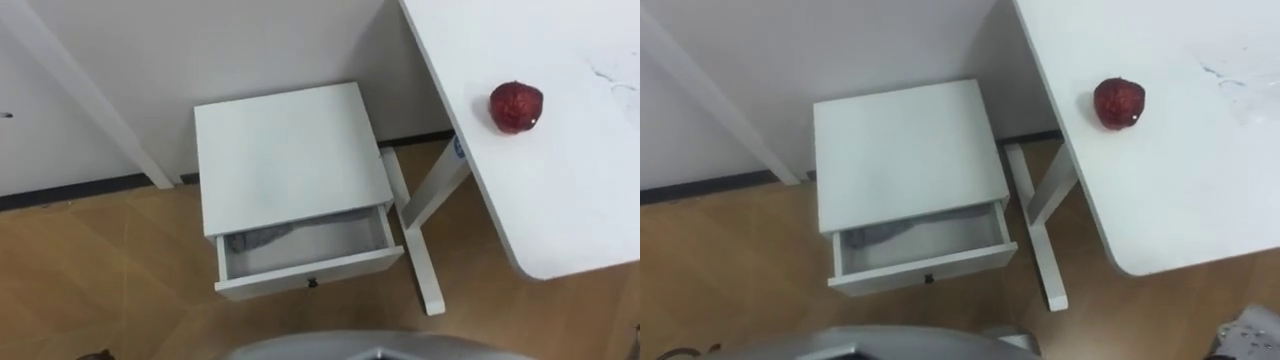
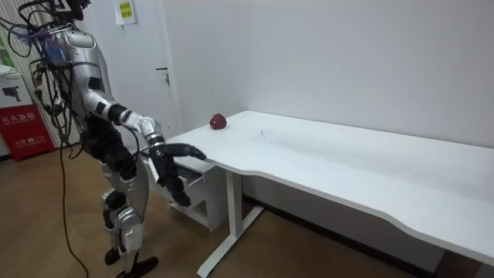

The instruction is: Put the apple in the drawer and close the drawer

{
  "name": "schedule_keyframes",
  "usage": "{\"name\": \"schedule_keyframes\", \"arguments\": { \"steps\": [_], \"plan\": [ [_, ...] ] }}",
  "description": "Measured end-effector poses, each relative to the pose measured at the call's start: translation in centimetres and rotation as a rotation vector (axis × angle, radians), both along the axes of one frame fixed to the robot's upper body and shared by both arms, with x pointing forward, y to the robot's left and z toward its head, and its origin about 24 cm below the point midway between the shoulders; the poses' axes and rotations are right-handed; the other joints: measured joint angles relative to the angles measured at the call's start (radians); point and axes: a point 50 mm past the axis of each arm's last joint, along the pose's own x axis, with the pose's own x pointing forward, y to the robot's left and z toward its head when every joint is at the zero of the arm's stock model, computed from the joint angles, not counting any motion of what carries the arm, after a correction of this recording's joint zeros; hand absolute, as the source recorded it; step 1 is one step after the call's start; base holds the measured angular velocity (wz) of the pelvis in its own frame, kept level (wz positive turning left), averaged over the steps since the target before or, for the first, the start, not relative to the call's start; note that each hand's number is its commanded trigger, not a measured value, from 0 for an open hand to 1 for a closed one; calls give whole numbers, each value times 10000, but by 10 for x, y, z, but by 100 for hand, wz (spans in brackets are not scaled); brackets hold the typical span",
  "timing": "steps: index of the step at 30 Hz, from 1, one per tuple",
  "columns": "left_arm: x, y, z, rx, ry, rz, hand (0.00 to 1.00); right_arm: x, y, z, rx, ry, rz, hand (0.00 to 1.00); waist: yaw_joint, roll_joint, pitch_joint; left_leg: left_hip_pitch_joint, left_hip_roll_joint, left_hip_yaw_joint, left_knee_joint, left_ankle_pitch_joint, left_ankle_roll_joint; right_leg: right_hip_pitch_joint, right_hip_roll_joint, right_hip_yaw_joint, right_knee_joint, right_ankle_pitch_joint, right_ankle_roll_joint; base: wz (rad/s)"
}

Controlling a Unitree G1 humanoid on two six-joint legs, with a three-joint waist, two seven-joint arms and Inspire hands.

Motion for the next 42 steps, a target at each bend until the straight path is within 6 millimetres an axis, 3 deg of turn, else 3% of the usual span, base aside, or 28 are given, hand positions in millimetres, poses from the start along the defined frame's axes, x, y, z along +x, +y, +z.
{"name": "schedule_keyframes", "arguments": {
  "steps": [3,7,11,19,26,30,34,42],
  "plan": [
    [4,-2,0,-36,-108,-232,0,17,-3,31,-2020,1046,832,0,74,18,28,-9,4,-21,-27,0,0,-20,5,-4,9,2,-2,0],
    [10,-8,-2,-165,-161,-869,0,47,11,65,-5043,2802,2607,0,147,52,56,-25,23,28,-36,0,-2,-44,22,4,13,15,-18,-3],
    [14,-13,-3,-300,-220,-1207,0,67,30,78,-6864,3588,4082,0,454,18,53,82,29,64,-135,2,-4,-29,40,107,-4,20,-22,-5],
    [10,-14,-3,-524,-90,-1387,0,89,49,76,-8005,4022,6505,0,870,41,44,61,62,106,-137,2,-4,-55,44,56,-29,65,-30,-2],
    [8,-12,-3,-660,-93,-1428,0,105,61,77,-9102,4456,8556,0,903,-81,65,97,47,-1,-129,3,-4,22,42,-21,-31,66,-30,2],
    [8,-11,-2,-652,-54,-1478,0,114,71,72,-9219,4309,9914,0,919,-232,126,219,59,-2,-118,2,-5,151,46,-29,-44,67,-31,0],
    [6,-10,-2,-634,1,-1531,0,119,79,70,-9393,4090,10864,0,928,-231,128,209,92,-2,-93,1,-4,147,40,-28,-39,90,-31,0],
    [6,-6,-1,-642,89,-1699,0,121,82,63,-9756,4584,11998,0,921,-44,-4,217,85,-26,-65,2,-3,200,17,-49,-18,98,-34,0]
  ]
}}
